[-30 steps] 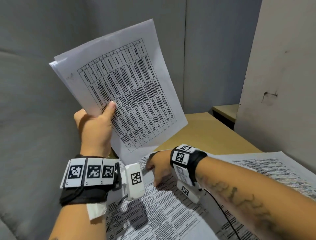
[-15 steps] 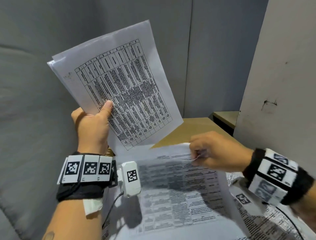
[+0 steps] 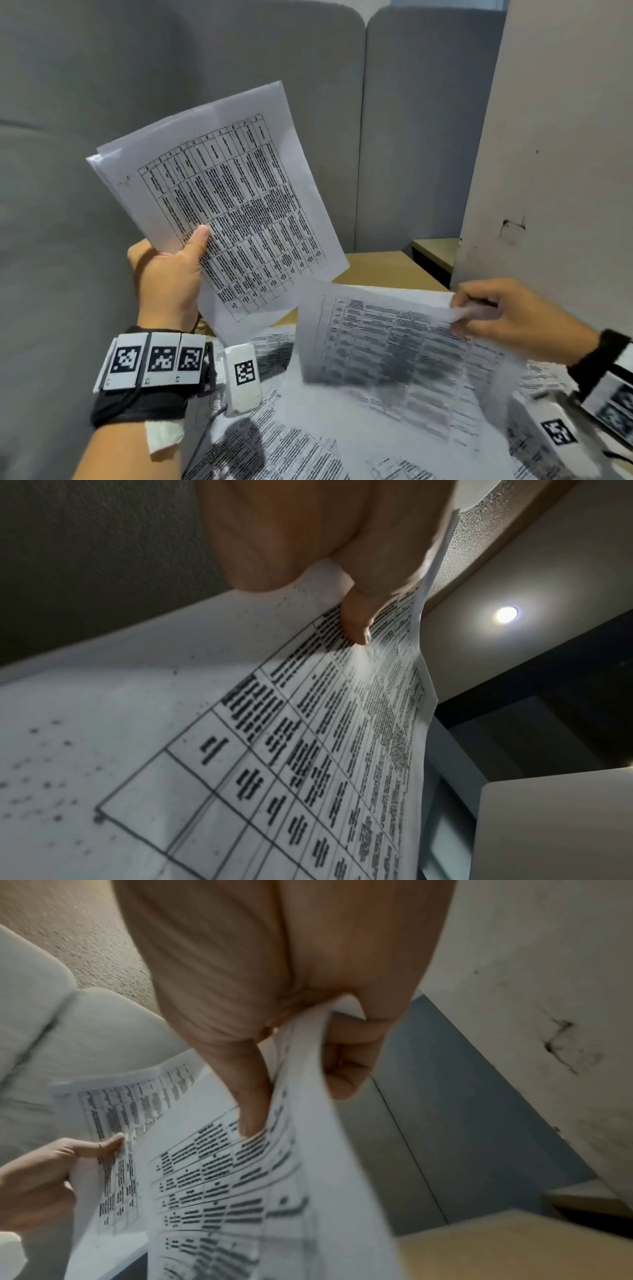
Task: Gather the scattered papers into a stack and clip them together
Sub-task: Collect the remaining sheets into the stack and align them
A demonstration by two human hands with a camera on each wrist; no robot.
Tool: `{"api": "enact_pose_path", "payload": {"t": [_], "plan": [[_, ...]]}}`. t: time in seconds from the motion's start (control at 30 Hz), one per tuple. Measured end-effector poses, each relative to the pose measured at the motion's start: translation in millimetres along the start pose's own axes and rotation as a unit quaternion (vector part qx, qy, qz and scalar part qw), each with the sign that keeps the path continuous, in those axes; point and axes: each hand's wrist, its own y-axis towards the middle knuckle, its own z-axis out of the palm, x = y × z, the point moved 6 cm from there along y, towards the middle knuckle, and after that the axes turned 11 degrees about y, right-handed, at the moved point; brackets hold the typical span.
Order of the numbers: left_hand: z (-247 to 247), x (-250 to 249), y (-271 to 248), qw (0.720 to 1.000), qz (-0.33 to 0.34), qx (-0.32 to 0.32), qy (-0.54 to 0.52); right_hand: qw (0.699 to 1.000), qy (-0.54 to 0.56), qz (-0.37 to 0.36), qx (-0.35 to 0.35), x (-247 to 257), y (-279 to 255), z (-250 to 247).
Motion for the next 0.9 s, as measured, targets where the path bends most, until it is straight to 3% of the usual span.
{"api": "enact_pose_path", "payload": {"t": [0.13, 0.27, 0.43, 0.57, 0.77, 0.9], "plan": [[-1, 4, 1, 1.0, 0.002, -0.014, 0.012, 0.983, -0.104, -0.134, -0.075, 38, -4, -19], [-2, 12, 6, 1.0, -0.019, -0.007, 0.005, 0.944, -0.252, -0.203, -0.064, 73, -3, -32], [16, -5, -3, 0.994, 0.021, 0.109, 0.003, 0.923, -0.328, -0.195, 0.045, 110, 8, -13], [43, -16, -22, 0.968, 0.061, 0.242, 0.022, 0.924, -0.326, -0.185, 0.077, 139, 29, 2], [76, -27, -53, 0.926, 0.068, 0.368, 0.054, 0.866, -0.47, -0.16, 0.061, 171, 61, 23], [82, -28, -58, 0.921, 0.056, 0.382, 0.048, 0.827, -0.5, -0.257, -0.018, 196, 67, 25]]}}
